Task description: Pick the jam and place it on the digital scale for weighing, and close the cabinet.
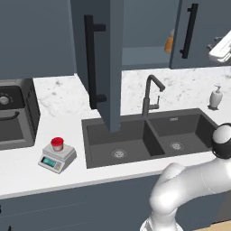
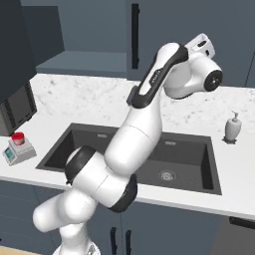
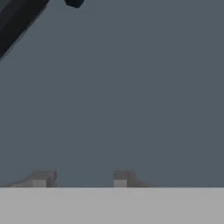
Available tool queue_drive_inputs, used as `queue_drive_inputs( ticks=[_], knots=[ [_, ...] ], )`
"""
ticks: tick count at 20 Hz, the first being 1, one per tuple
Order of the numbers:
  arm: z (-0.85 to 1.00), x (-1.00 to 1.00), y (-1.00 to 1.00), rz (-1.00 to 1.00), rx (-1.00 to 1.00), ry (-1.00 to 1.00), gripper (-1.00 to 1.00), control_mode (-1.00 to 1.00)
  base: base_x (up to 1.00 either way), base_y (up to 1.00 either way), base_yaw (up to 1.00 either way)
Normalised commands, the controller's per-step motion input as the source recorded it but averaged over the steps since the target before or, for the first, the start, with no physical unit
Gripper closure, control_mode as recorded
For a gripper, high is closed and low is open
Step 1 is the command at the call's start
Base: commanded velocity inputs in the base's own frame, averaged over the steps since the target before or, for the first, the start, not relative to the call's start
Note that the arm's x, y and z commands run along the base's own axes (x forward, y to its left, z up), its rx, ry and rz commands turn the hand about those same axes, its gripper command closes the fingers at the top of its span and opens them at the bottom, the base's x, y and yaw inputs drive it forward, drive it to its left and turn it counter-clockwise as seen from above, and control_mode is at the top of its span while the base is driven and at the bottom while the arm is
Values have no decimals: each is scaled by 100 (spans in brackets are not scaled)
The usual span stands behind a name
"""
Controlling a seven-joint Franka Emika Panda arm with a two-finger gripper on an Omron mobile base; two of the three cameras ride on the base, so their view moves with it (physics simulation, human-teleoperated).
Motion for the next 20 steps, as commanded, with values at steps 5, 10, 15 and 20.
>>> queue_drive_inputs(
  ticks=[5, 10, 15, 20],
  knots=[
    [-26, 47, 33, 0, -2, -8, -100, -100, 0, 0, 0],
    [-81, -90, 62, -3, -7, -49, -100, -100, 0, 0, 0],
    [-8, -100, 50, -1, 4, -26, -100, -100, 0, 0, 0],
    [7, -100, 35, -1, 9, -14, -100, -100, 0, 0, 0]
  ],
)
